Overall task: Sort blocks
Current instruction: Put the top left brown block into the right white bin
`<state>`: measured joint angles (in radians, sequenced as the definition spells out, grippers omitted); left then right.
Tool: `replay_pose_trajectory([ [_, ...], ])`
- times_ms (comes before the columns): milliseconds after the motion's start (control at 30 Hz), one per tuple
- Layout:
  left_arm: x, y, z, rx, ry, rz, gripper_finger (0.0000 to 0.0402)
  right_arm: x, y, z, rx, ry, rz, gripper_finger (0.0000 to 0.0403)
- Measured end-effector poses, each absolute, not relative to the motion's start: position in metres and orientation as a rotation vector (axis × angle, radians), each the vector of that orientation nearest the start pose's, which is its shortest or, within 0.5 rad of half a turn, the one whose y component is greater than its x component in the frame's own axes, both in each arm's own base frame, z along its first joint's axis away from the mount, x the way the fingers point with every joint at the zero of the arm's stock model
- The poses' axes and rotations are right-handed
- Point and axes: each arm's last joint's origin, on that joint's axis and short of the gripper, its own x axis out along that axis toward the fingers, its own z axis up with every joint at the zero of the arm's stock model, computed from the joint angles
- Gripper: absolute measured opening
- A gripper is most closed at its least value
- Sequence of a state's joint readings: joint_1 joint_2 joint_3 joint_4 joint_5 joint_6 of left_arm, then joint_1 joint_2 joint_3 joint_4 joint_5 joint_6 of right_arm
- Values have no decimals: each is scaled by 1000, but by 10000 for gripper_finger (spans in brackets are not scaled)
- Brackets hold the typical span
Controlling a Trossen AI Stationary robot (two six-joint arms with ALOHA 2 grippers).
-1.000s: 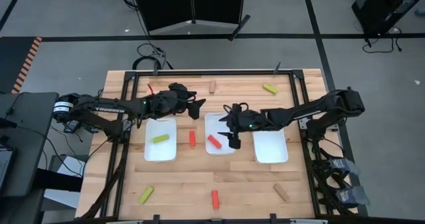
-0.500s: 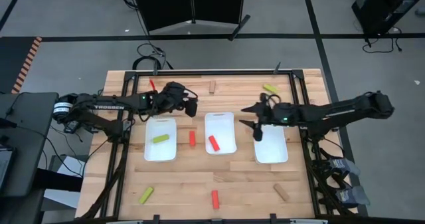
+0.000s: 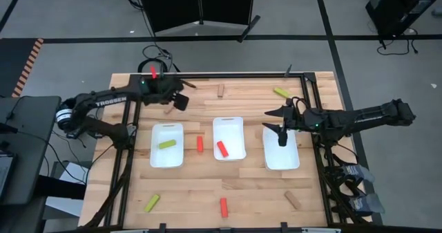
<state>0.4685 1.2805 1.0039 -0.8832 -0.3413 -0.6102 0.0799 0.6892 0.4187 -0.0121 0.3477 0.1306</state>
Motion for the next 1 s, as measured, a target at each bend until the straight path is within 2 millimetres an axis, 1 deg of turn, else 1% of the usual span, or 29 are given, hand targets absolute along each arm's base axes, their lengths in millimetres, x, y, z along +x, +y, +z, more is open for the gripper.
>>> replay_pose_trajectory([
  [133,203,135,243,-625,1054,1035,282,161,4,236,62,272,-280,233],
  [333,207,158,209,-645,1243,1027,283,162,7,234,53,280,-260,232],
  [433,209,164,196,-640,1304,1016,287,162,9,235,51,279,-248,235],
  [667,216,171,175,-594,1389,962,300,162,10,235,45,273,-241,236],
  [767,216,177,165,-603,1429,947,301,163,10,236,45,265,-240,236],
  [900,213,184,155,-633,1469,934,297,163,10,236,46,263,-240,236],
  [1000,211,190,148,-661,1487,892,284,163,10,236,46,263,-240,236],
])
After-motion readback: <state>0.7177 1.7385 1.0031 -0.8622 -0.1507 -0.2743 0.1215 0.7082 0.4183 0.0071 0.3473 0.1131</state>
